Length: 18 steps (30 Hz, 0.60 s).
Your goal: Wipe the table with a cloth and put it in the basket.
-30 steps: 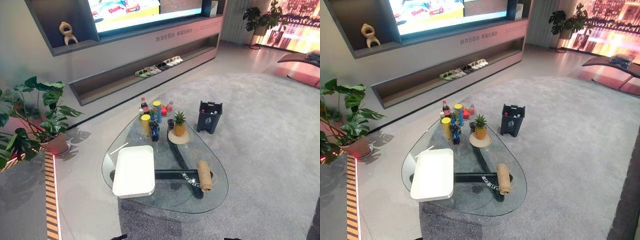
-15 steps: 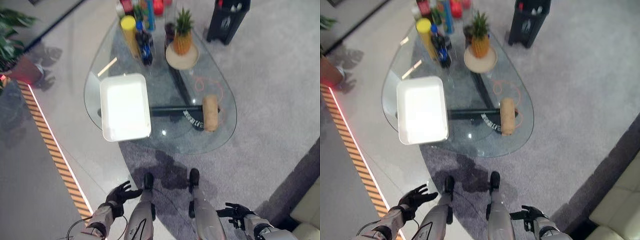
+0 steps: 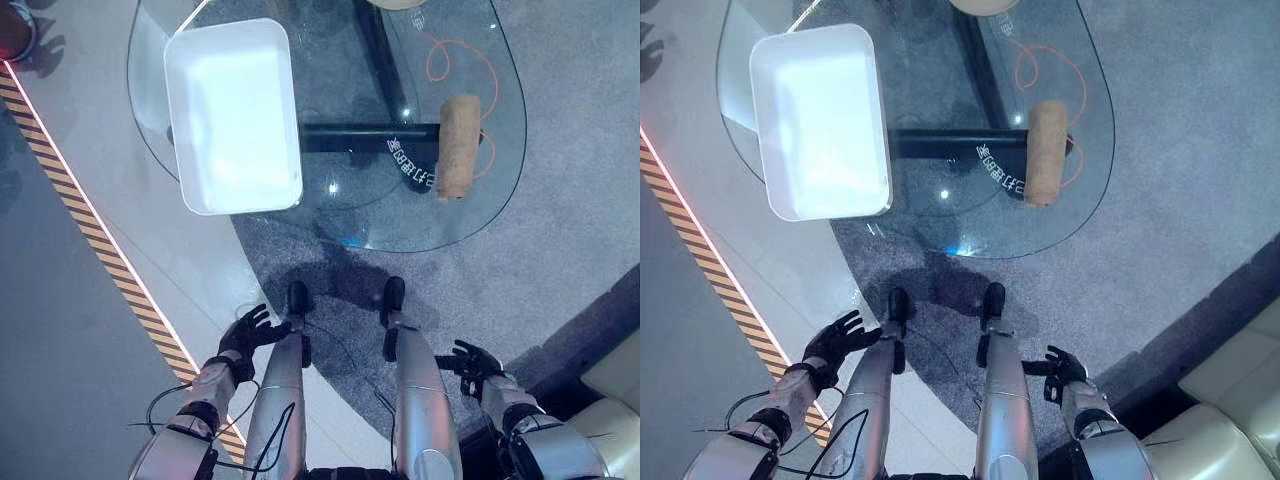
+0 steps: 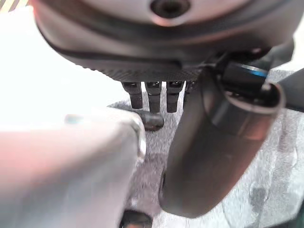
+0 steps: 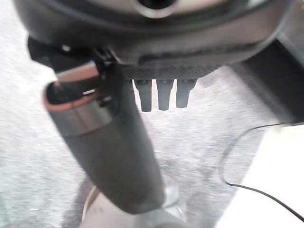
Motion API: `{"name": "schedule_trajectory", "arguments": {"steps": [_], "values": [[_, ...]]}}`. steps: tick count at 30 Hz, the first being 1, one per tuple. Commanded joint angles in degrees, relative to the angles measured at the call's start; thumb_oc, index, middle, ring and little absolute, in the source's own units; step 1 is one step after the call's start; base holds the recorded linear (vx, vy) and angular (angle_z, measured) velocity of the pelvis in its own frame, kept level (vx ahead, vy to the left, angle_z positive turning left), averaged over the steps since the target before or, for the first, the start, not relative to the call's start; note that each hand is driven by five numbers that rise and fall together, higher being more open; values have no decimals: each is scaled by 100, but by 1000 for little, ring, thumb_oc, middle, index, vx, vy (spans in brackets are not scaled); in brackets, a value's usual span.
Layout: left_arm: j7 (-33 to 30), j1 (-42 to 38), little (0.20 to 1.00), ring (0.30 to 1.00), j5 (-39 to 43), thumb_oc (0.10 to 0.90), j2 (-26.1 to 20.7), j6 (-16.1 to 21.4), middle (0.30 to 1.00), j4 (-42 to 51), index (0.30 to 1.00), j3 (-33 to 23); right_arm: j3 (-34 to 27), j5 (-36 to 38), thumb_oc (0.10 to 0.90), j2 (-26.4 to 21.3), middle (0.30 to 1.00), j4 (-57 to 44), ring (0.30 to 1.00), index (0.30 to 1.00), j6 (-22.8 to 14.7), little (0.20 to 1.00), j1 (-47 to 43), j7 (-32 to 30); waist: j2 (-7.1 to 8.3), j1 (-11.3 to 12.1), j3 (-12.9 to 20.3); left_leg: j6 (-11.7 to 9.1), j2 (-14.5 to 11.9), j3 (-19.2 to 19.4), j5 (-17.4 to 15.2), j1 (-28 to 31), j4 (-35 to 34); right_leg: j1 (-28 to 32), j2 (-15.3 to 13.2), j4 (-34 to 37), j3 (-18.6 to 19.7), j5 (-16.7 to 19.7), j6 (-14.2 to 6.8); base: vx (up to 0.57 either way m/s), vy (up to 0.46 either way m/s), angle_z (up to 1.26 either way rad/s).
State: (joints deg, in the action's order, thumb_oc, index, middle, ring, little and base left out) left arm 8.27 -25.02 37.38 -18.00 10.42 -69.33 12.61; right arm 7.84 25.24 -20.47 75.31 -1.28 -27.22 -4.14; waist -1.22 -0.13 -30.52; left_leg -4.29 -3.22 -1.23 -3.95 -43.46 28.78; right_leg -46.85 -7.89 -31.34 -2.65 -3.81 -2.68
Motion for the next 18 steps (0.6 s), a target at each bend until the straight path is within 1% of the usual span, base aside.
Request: {"name": "schedule_trajectory", "arguments": {"steps": [1,4,7,8,13,15,18], "values": [[60,250,900,900,184,800,-51,104,900,-25,900,-216,-3,157,800,-140,900,-89,900,900,-127,900,449,-288,-17,-73,73,441,417,148,-18,-495,407,-145,372,-1,-123,64,237,11,15,-8],[-8,267,900,900,309,800,-66,143,900,39,900,-203,-89,104,800,-187,900,-189,900,900,-519,900,406,-637,-10,-89,73,470,411,140,-103,-727,610,-381,407,-224,-73,37,287,13,6,-3],[13,325,900,900,364,800,-107,185,900,82,900,-191,-163,107,800,-222,900,-356,900,900,-848,900,439,-835,-2,-94,73,490,424,127,-126,-796,660,-441,424,-267,-59,45,296,0,0,0],[16,345,900,900,380,800,-118,197,900,99,900,-188,-169,116,800,-226,900,-399,900,900,-892,900,442,-865,1,-92,73,493,427,125,-127,-805,660,-448,427,-269,-58,47,297,0,0,0],[75,364,900,900,546,800,-259,310,900,108,900,-243,-301,172,800,-412,900,-808,900,900,-1542,900,284,-1269,37,-79,73,489,445,114,-121,-863,670,-494,443,-304,-81,52,320,-3,-7,0],[86,380,900,900,582,800,-291,325,900,147,900,-262,-346,162,800,-485,900,-945,900,900,-1741,900,238,-1402,34,-72,73,487,446,116,-139,-895,715,-516,434,-333,-88,51,322,0,0,0],[61,424,900,900,717,800,-348,344,900,242,900,-290,-403,223,800,-606,900,-1272,900,900,-1922,900,166,-1690,48,-66,73,485,444,134,-162,-929,737,-540,430,-334,-112,47,330,0,0,0]]}}
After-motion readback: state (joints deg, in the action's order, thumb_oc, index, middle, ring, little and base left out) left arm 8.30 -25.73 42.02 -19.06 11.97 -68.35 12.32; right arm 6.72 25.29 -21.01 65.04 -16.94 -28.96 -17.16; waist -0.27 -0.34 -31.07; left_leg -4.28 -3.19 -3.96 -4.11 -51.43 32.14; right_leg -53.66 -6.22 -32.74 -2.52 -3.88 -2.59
